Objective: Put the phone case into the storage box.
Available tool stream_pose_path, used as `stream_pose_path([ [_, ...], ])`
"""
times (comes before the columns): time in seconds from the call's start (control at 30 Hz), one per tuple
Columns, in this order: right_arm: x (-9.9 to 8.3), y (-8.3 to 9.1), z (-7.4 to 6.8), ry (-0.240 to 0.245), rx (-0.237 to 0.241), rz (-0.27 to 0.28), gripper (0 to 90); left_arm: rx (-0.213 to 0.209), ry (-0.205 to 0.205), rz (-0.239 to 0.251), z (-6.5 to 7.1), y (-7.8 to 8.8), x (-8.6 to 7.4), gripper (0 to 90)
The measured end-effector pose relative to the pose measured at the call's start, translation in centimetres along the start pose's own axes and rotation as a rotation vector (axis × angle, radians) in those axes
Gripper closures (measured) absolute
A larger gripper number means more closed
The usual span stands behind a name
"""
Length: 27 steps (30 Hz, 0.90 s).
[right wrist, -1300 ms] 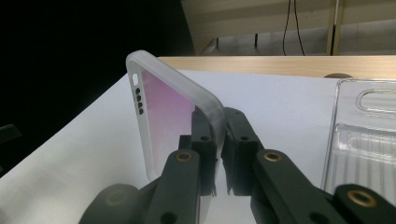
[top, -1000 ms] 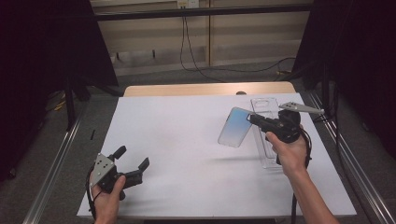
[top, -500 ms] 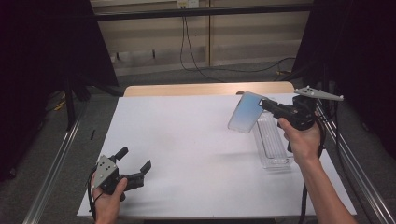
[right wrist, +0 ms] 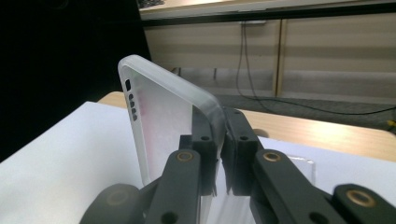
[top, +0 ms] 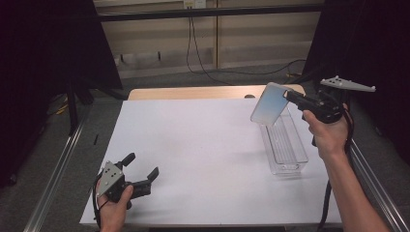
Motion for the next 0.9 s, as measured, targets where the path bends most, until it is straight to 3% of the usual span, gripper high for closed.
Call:
stream_pose_path([
  [0.2,0.1,-0.2,1.7,0.025,-0.042,-0.001,84.2,-0.003,0.003,-0.009,0.0,-0.2,-0.1,3.9],
  [0.43,-0.4,-0.7,3.3,0.021,-0.072,-0.007,84.2,-0.005,-0.004,-0.015,0.1,-0.2,-0.2,3.9],
  [0.9,-1.0,-3.0,6.2,0.067,-0.132,-0.030,84.1,-0.006,-0.020,-0.012,0.2,-0.3,-0.1,3.9],
])
Point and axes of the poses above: each handheld gripper's, and its own axes: y roughly backward along the jaws, x roughly out of its top, z roughly to its right, the point moved 6 cm from there along -y, roughly forward along the jaws, and after that the axes turned 1 degree about y, right-handed, at the moved point
